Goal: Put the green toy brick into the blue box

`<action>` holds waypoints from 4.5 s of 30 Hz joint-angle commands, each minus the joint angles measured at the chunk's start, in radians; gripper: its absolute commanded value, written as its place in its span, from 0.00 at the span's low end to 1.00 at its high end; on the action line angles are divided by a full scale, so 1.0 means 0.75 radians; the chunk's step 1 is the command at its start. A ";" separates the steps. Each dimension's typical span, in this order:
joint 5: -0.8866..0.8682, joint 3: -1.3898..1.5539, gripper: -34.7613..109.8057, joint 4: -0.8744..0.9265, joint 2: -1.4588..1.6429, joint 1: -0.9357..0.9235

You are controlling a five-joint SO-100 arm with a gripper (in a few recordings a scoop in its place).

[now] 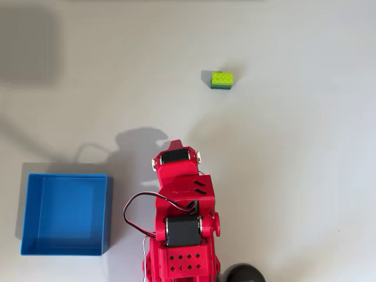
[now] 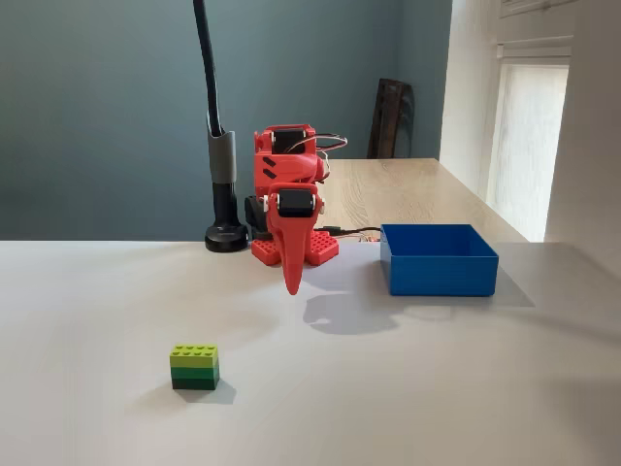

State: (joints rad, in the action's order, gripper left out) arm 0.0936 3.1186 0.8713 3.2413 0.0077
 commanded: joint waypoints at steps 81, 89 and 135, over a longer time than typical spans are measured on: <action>-0.020 -2.366 0.44 0.321 -2.616 -0.399; -0.031 -2.403 0.43 0.321 -2.692 -0.405; -0.102 -2.669 0.24 0.454 -2.692 -0.307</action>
State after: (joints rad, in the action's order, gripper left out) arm 0.0015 1.2026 1.1796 1.1045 -0.2470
